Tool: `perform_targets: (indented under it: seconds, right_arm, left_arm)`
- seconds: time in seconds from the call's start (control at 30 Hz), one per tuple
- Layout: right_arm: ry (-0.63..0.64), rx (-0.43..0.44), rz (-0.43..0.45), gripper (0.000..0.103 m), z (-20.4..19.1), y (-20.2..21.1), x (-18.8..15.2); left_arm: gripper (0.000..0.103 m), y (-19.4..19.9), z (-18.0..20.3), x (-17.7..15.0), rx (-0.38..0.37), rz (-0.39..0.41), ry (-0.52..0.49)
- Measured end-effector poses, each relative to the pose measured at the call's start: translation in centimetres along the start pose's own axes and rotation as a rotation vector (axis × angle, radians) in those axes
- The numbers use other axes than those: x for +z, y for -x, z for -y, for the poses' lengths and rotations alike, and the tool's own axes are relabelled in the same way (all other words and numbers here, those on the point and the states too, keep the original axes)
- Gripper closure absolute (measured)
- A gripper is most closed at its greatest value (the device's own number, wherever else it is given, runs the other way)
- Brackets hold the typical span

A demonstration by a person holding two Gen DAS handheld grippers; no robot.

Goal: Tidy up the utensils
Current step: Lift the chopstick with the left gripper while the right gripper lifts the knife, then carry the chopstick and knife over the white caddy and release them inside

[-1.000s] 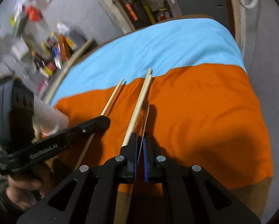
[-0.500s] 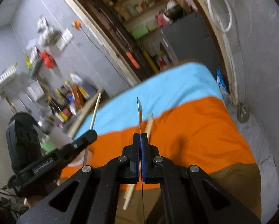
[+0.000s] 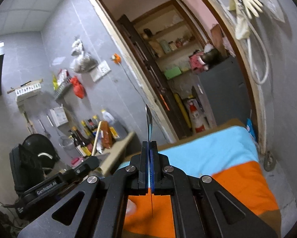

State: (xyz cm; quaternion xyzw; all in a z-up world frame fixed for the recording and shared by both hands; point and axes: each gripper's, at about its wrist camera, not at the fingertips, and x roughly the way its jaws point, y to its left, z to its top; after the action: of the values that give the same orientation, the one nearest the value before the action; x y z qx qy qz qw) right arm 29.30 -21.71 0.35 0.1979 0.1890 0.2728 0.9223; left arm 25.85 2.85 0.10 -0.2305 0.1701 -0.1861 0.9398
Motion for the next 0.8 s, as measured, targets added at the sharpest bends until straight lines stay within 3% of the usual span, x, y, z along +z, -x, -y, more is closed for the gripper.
perform_targets:
  seconds: [0.27, 0.5, 0.8]
  right_arm:
    - [0.016, 0.109, 0.032, 0.103, -5.7, -2.2, 1.5]
    - [0.04, 0.19, 0.054, 0.103, -10.0, -4.5, 1.9]
    - [0.158, 0.134, 0.023, 0.103, -12.5, -8.3, -0.9]
  left_arm:
    - [0.101, 4.7, -6.1, 5.4, 0.101, 0.161, 0.066]
    - [0.101, 7.4, -10.9, 7.3, 0.175, 0.284, 0.079]
    - [0.101, 7.0, -15.5, 7.2, 0.178, 0.381, 0.092]
